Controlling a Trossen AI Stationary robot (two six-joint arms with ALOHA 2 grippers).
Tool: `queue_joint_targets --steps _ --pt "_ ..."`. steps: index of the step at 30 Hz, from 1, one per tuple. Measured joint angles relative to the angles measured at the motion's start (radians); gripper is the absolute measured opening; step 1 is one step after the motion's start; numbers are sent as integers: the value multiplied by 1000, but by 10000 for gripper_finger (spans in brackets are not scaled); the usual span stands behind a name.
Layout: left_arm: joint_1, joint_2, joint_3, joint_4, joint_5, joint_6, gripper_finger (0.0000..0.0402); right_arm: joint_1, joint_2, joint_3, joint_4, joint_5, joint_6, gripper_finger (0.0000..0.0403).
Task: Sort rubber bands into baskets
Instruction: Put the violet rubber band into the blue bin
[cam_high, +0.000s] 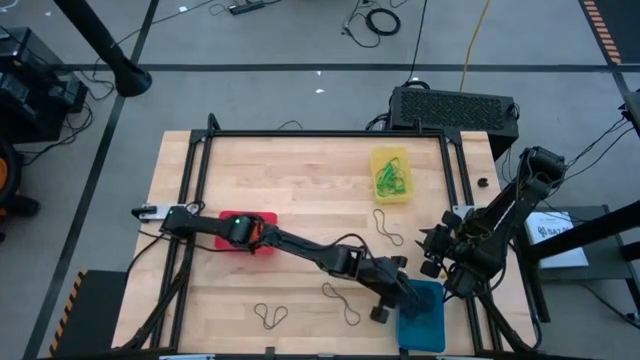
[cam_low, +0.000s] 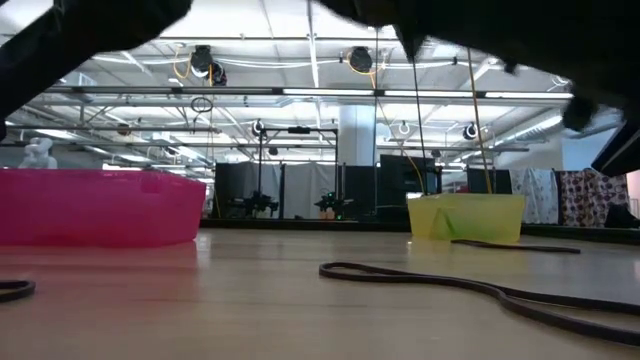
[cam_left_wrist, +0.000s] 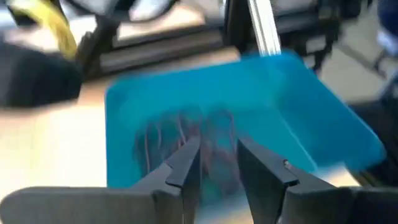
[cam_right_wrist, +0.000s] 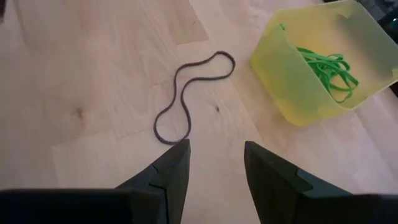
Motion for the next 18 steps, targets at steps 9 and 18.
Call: queue_joint_targets --steps 9,18 --pt "18 -232 1 -687 -239 18 113 -169 0 0 199 17 -185 146" --pt "35 -326 -17 -1155 -311 1 113 -410 0 0 606 -116 -677 146"
